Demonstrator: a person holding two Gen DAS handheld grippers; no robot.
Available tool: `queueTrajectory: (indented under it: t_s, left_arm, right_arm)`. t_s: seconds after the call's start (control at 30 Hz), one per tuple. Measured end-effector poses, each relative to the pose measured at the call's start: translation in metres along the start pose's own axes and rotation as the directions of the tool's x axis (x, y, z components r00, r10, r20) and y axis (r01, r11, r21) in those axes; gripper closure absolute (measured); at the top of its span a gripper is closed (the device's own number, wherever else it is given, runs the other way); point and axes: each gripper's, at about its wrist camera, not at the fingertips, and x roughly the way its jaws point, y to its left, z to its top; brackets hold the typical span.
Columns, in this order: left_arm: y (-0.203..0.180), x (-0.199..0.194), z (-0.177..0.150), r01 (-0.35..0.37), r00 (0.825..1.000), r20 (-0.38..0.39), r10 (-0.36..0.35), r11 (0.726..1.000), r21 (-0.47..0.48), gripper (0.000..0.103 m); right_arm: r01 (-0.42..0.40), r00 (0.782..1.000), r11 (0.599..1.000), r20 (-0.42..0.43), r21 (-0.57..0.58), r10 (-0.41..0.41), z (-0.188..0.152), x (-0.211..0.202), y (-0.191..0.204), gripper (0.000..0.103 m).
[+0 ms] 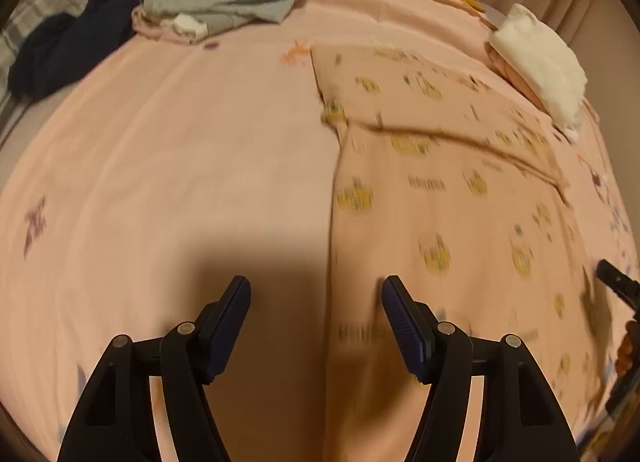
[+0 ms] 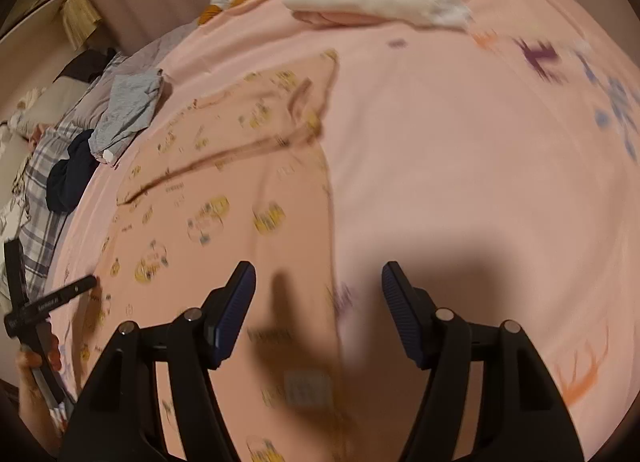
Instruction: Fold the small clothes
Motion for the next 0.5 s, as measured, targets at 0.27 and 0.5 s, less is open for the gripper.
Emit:
queueTrajectory:
  t_s: [0.27, 0.5]
  left_arm:
    - [-0.007, -0.017, -0.050, 0.034, 0.999, -0.032, -0.032, 0.998, 0.044, 0.033]
    - [-0.014, -0.031, -0.079, 0.096, 0.994, -0.063, -0.091, 0.992, 0.085, 0.033]
  right_arm:
    - [-0.060, 0.996, 0.998, -0.070, 0.004, 0.061, -0.043, -0.015, -0.003, 0.036]
    - [-0.132, 0.984, 0.991, -0.123, -0.007, 0.130, -0.075, -0.029, 0.002, 0.036]
